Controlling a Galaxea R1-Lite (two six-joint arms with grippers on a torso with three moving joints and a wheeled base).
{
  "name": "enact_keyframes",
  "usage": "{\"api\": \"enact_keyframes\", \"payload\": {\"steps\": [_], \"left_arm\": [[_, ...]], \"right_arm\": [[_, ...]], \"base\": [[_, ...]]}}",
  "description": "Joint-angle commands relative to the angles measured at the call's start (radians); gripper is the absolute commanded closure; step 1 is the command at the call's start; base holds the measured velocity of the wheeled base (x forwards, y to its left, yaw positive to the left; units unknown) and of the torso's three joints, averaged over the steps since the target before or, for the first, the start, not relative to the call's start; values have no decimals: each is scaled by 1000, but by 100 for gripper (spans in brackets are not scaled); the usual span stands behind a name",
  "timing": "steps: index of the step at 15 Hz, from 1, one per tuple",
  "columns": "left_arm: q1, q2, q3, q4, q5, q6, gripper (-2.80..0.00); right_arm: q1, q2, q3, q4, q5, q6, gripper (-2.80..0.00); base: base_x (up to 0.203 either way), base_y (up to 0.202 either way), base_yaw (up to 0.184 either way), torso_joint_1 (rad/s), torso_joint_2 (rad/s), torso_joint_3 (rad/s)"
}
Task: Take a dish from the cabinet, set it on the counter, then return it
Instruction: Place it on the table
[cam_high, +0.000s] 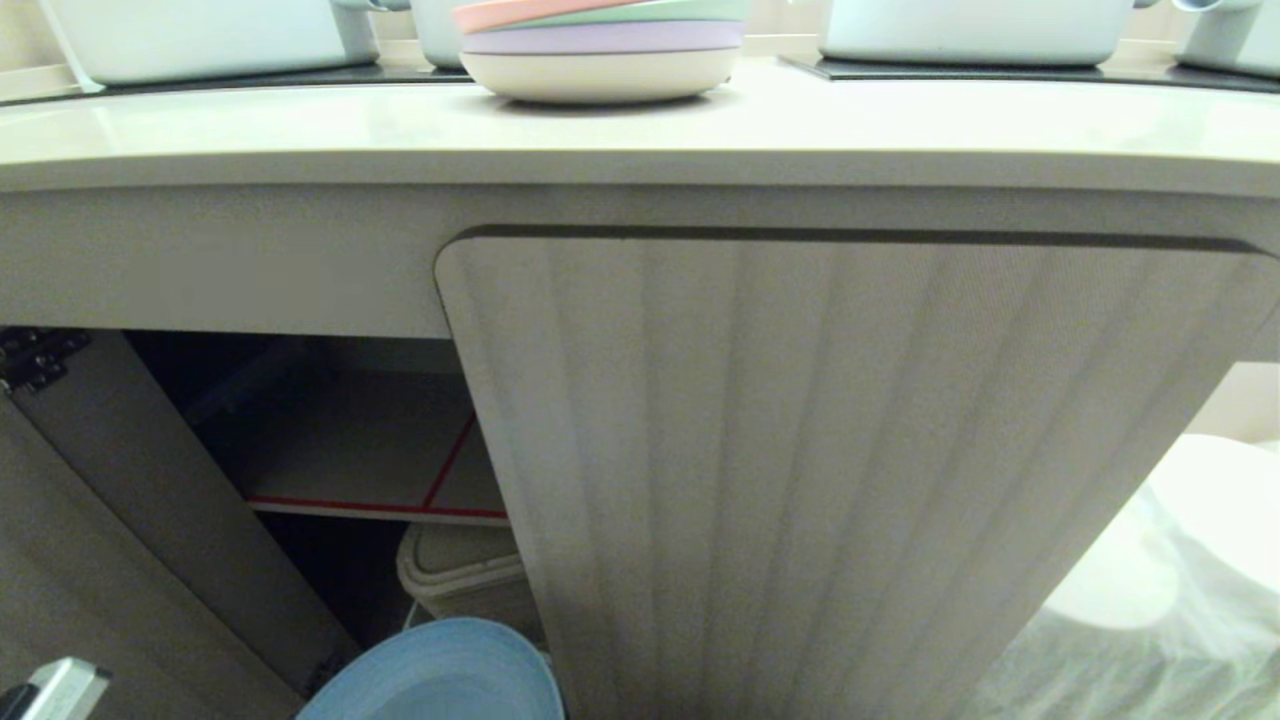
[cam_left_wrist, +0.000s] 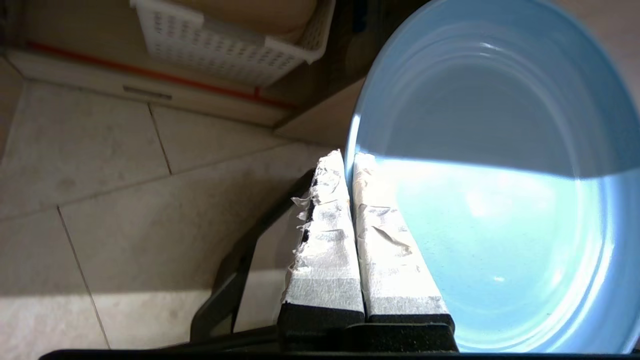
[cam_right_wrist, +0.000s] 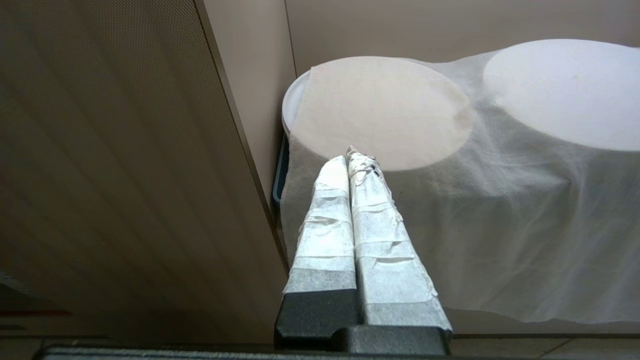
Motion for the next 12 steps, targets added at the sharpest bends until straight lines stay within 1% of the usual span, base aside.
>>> {"api": "enact_keyframes", "payload": {"steps": [1, 12], "left_arm": [[-2, -13, -10, 0, -4, -2, 0], [-3, 9, -15, 8, -4, -1, 0]], "right_arm": [[0, 0, 0, 1, 0, 0, 0], [0, 0, 0, 0, 0, 0, 0]], "base": [[0, 0, 0, 0, 0, 0], [0, 0, 0, 0, 0, 0]]}}
